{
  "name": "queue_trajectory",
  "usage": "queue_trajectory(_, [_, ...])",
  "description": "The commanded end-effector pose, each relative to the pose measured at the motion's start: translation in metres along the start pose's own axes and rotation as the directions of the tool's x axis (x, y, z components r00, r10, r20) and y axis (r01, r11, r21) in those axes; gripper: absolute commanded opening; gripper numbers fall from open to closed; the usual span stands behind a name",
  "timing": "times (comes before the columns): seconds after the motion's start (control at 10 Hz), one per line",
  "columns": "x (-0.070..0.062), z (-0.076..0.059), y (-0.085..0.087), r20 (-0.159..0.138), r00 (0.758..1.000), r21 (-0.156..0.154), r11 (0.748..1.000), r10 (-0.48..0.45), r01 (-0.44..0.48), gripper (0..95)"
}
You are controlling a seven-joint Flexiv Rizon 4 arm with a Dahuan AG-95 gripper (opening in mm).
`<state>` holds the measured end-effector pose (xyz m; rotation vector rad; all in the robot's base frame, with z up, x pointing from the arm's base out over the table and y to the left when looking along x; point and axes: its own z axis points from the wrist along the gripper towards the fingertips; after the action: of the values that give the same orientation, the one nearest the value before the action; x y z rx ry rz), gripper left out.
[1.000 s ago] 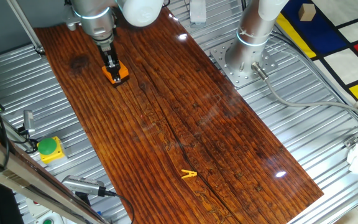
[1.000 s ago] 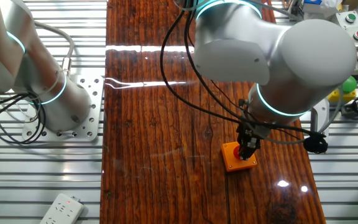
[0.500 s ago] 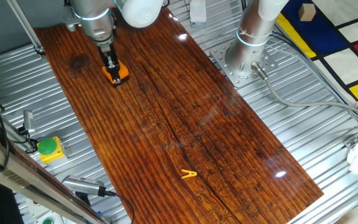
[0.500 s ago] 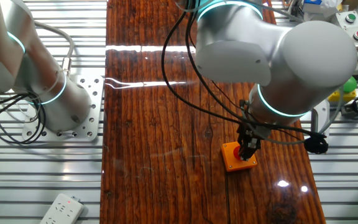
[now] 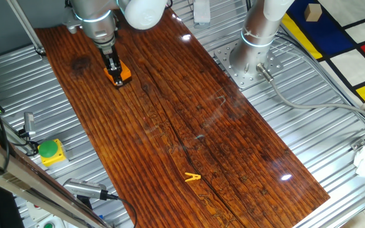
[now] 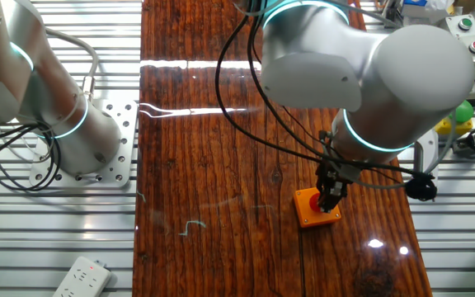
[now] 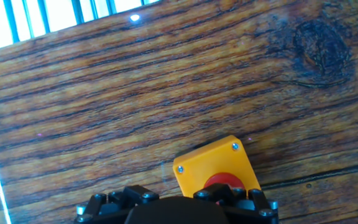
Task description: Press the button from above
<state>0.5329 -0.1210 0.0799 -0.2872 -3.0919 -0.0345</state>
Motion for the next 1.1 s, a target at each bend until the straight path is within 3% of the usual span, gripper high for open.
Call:
queue_trajectory(0.1, [0.000, 0.002, 0.000, -0.002, 1.000, -0.003, 1.000, -0.012, 0.012, 76.0])
queue_trajectory(0.3, [0.001, -0.011, 0.001, -0.020, 1.000, -0.003, 1.000, -0.016, 0.016, 76.0])
queue_trajectory(0.5, [0.002, -0.013, 0.001, -0.013, 1.000, -0.014, 1.000, -0.020, 0.020, 76.0])
queue_trajectory(0.8, [0.002, -0.033, 0.005, -0.015, 1.000, -0.016, 1.000, -0.024, 0.024, 76.0])
queue_trajectory(1.1, [-0.002, -0.052, 0.034, -0.001, 0.999, -0.008, 0.999, 0.038, -0.038, 76.0])
